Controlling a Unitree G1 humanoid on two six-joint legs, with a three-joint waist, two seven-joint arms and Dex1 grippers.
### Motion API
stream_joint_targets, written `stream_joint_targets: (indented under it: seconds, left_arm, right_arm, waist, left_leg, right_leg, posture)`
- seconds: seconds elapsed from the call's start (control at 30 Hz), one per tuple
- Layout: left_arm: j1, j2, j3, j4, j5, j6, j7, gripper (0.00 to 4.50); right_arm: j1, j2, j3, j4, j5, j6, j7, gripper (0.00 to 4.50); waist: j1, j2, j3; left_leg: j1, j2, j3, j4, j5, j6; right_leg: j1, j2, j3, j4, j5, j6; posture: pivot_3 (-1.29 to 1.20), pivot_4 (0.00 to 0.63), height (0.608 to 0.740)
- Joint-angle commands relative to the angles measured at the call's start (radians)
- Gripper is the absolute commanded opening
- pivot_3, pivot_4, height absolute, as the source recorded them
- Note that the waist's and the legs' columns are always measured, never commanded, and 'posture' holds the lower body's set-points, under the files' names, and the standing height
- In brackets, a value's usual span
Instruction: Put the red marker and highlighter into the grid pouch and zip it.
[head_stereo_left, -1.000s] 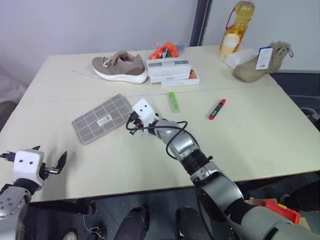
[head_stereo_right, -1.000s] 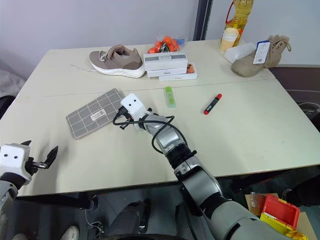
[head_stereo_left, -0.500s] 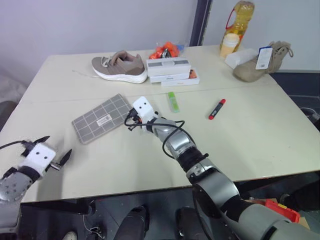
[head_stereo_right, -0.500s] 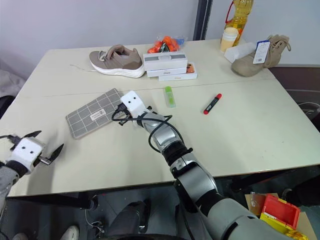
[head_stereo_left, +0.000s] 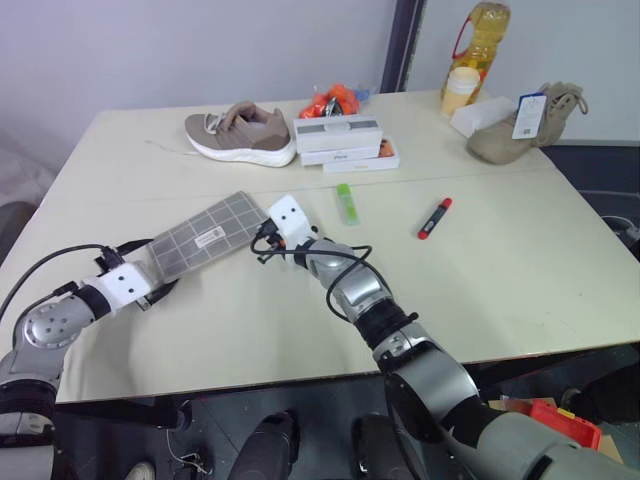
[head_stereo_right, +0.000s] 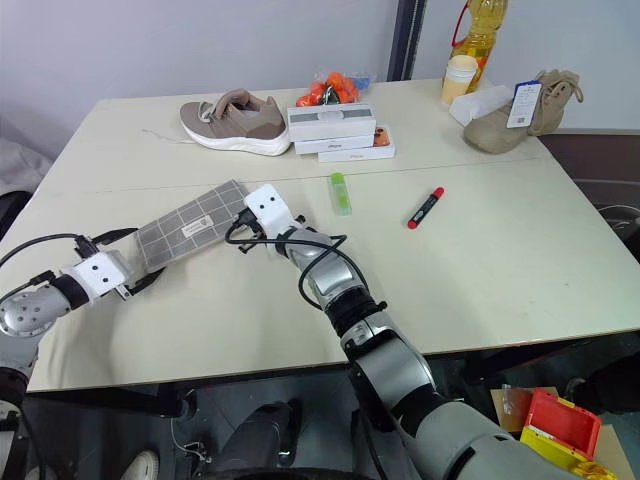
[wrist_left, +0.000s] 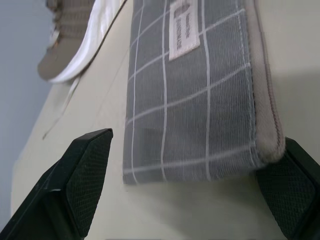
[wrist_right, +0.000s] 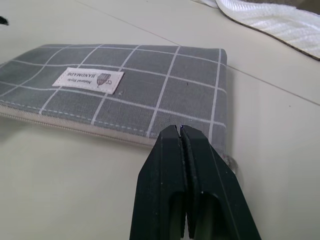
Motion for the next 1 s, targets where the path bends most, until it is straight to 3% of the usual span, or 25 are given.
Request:
stream_joint_targets:
  seconds: [0.03, 0.07, 0.17, 0.4, 0.63, 0.8, 0.9, 1.0]
  left_arm:
    - [-0.041, -0.014, -0.057, 0.064, 0.014, -0.059, -0.037, 4.50]
    - [-0.053, -0.019, -0.063, 0.075, 0.009, -0.069, -0.043, 4.50]
    - [-0.074, -0.025, -0.071, 0.101, -0.003, -0.106, -0.057, 3.70]
    - [-0.079, -0.023, -0.074, 0.128, -0.019, -0.137, -0.066, 0.03]
    - [-0.039, -0.028, -0.045, 0.071, -0.078, -0.117, -0.065, 0.03]
    - [0.060, -0.081, -0.002, -0.237, -0.217, 0.111, -0.057, 0.03]
    - [0.126, -0.124, 0.008, -0.440, -0.255, 0.268, -0.020, 0.00]
    - [0.171, -0.173, 0.009, -0.586, -0.259, 0.392, 0.030, 0.00]
  right_arm:
    - [0.003, 0.005, -0.004, -0.062, -0.003, -0.003, 0.000, 0.09]
    - [0.005, 0.004, -0.004, -0.065, -0.004, -0.001, -0.002, 0.09]
    - [0.014, 0.002, -0.003, -0.080, -0.005, 0.005, -0.001, 0.00]
    - [0.039, 0.000, 0.009, -0.111, -0.010, 0.018, 0.004, 0.00]
    - [0.048, -0.004, 0.013, -0.135, -0.009, 0.021, 0.007, 0.00]
    - [0.056, -0.065, -0.036, -0.255, 0.036, 0.020, 0.049, 0.00]
    - [0.095, -0.127, -0.062, -0.365, 0.087, 0.102, 0.123, 0.83]
    - [0.128, -0.176, -0.081, -0.450, 0.110, 0.183, 0.142, 2.30]
  waist:
    - [0.000, 0.000, 0.000]
    - [-0.001, 0.000, 0.000]
    - [-0.002, 0.000, 0.000]
    - [-0.005, 0.000, 0.000]
    - [-0.017, 0.000, 0.000]
    - [-0.024, 0.000, 0.000]
    - [-0.026, -0.001, 0.000]
    - [-0.026, 0.000, 0.000]
  left_leg:
    - [0.000, 0.000, 0.000, 0.000, 0.000, 0.000]
    - [0.000, 0.000, 0.000, 0.000, 0.000, 0.000]
    - [0.000, 0.000, 0.000, 0.000, 0.000, 0.000]
    - [0.000, 0.000, 0.000, 0.000, 0.000, 0.000]
    - [0.000, 0.000, 0.000, 0.000, 0.001, -0.001]
    - [-0.001, 0.000, 0.000, 0.001, 0.001, -0.001]
    - [-0.001, 0.000, 0.000, 0.001, 0.001, -0.001]
    - [-0.001, 0.000, 0.000, 0.001, 0.001, -0.001]
  right_leg:
    - [0.000, 0.000, 0.000, 0.000, 0.000, 0.000]
    - [0.000, 0.000, 0.000, 0.000, 0.000, 0.000]
    - [0.000, 0.000, 0.000, 0.001, 0.000, 0.000]
    - [0.000, 0.000, 0.000, 0.004, 0.000, 0.000]
    - [0.000, 0.000, 0.001, 0.007, 0.000, 0.000]
    - [0.000, 0.000, 0.002, 0.007, 0.000, 0.000]
    - [0.000, 0.000, 0.002, 0.007, 0.000, 0.000]
    - [0.000, 0.000, 0.003, 0.007, 0.000, 0.000]
  posture:
    - [0.00, 0.150, 0.740]
    - [0.00, 0.150, 0.740]
    - [0.00, 0.150, 0.740]
    - [0.00, 0.150, 0.740]
    - [0.00, 0.150, 0.740]
    - [0.00, 0.150, 0.740]
    - [0.00, 0.150, 0.740]
    - [0.00, 0.150, 0.740]
